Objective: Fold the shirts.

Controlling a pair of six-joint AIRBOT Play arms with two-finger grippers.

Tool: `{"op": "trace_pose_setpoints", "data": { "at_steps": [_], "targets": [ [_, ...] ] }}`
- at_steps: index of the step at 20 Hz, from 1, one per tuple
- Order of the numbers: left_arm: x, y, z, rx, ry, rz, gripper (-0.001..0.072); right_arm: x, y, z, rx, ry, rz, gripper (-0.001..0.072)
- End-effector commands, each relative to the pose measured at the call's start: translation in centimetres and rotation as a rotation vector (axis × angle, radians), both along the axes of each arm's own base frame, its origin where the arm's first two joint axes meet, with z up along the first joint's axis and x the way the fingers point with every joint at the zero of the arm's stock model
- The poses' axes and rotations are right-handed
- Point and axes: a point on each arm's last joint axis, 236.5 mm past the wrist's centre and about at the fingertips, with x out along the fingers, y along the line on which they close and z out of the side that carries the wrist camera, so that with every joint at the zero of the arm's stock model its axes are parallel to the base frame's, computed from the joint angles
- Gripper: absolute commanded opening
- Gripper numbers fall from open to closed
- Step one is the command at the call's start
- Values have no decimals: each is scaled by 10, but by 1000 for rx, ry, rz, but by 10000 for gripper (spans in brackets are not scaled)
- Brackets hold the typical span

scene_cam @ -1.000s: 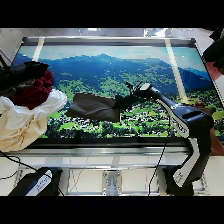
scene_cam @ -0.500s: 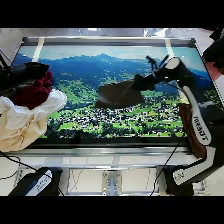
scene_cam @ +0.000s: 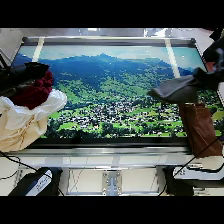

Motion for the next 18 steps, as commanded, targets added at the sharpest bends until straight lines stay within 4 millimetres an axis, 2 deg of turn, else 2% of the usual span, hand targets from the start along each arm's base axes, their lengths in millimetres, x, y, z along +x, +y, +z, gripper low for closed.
{"op": "trace_pose_setpoints", "data": {
  "at_steps": [1,3,5,8,10,12,13,15,16,18],
  "targets": [
    [0,0,0,1,-1,1,15,-69,-79,18,-71,21,-195,8],
    [0,0,0,0,-1,1,15,-116,-103,10,-85,33,-282,8],
    [0,0,0,0,-1,1,15,-168,-115,-13,-75,61,-391,8],
    [0,0,0,0,-1,1,15,-239,-116,-58,-41,109,-553,8],
    [0,0,0,0,0,0,15,-272,-115,-84,-21,133,-642,9],
    [-2,-2,-2,0,9,-10,15,-291,-117,-101,7,151,-728,11],
    [-3,-3,-3,0,15,-16,15,-296,-118,-105,16,154,-751,57],
    [-6,-5,-5,-1,26,-27,15,-298,-121,-101,16,147,-780,419],
    [-6,-5,-5,0,27,-29,15,-294,-124,-93,23,127,-808,466],
    [-6,-5,-5,-1,27,-29,15,-274,-134,-58,48,22,-864,465]
  ]
}}
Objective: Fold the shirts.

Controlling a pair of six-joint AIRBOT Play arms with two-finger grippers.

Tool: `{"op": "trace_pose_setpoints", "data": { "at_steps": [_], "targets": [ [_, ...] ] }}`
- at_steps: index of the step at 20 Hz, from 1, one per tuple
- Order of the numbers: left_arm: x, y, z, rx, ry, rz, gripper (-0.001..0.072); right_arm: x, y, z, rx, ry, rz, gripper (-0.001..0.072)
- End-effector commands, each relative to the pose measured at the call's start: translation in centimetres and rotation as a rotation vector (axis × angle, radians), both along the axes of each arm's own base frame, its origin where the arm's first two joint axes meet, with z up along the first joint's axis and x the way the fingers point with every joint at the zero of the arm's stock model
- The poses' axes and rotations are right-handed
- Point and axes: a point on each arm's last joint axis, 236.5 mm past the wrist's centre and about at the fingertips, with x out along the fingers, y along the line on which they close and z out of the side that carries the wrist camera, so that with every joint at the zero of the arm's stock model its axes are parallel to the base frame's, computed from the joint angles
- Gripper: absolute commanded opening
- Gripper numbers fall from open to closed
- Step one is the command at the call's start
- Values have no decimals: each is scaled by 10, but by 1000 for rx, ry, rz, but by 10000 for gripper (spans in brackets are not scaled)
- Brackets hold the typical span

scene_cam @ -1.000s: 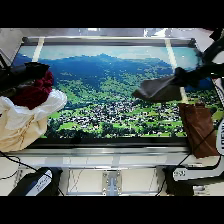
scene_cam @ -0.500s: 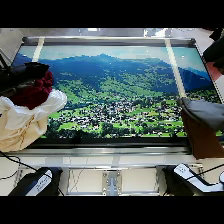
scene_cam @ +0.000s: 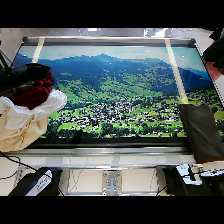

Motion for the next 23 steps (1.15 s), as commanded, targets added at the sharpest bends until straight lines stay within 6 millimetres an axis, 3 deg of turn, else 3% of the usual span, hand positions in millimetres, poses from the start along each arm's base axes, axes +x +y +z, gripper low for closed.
{"op": "trace_pose_setpoints", "data": {
  "at_steps": [1,3,4,6,7,8,9,11,12,16,19,23],
  "targets": [
    [-2,-1,-1,0,6,-7,15,31,-12,53,-33,-187,-79,462],
    [-1,-1,-1,-1,6,-6,15,76,-11,116,-86,-414,-8,449],
    [-1,-1,-2,-1,8,-6,15,97,2,140,-99,-505,87,432],
    [0,-1,-5,-7,19,-4,16,140,51,169,-70,-638,313,116],
    [0,-1,-5,-7,19,-4,15,143,56,170,-66,-645,332,93],
    [1,-1,-10,-9,34,-9,15,174,129,177,1,-692,624,11],
    [2,-1,-11,-10,36,-9,15,184,170,176,26,-693,782,11],
    [3,-1,-13,-11,41,-9,16,193,241,169,42,-673,1055,11],
    [3,-1,-13,-11,43,-9,16,196,266,162,21,-648,1154,11],
    [3,-1,-13,-11,42,-9,15,203,344,144,-107,-595,1406,11],
    [3,-1,-13,-11,42,-9,16,202,386,151,-131,-654,1486,11],
    [3,-1,-13,-11,42,-9,16,192,413,154,-114,-683,1547,11]
  ]
}}
